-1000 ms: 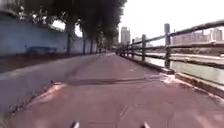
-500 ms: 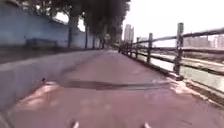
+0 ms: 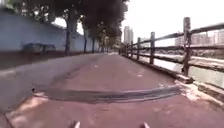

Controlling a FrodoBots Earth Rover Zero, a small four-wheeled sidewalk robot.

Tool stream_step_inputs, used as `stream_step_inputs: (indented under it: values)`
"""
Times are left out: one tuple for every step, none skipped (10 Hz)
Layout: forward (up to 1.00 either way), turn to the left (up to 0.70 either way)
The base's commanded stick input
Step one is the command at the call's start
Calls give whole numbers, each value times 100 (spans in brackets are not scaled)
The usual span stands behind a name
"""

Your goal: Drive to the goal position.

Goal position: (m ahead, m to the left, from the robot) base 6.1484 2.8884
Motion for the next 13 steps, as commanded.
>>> stream_step_inputs:
  values:
    - [70,0]
    - [70,0]
    - [70,0]
    - [70,0]
    - [70,0]
    - [70,0]
    - [70,0]
    - [70,0]
    - [70,4]
    - [70,24]
    - [70,29]
    - [70,12]
    - [70,0]
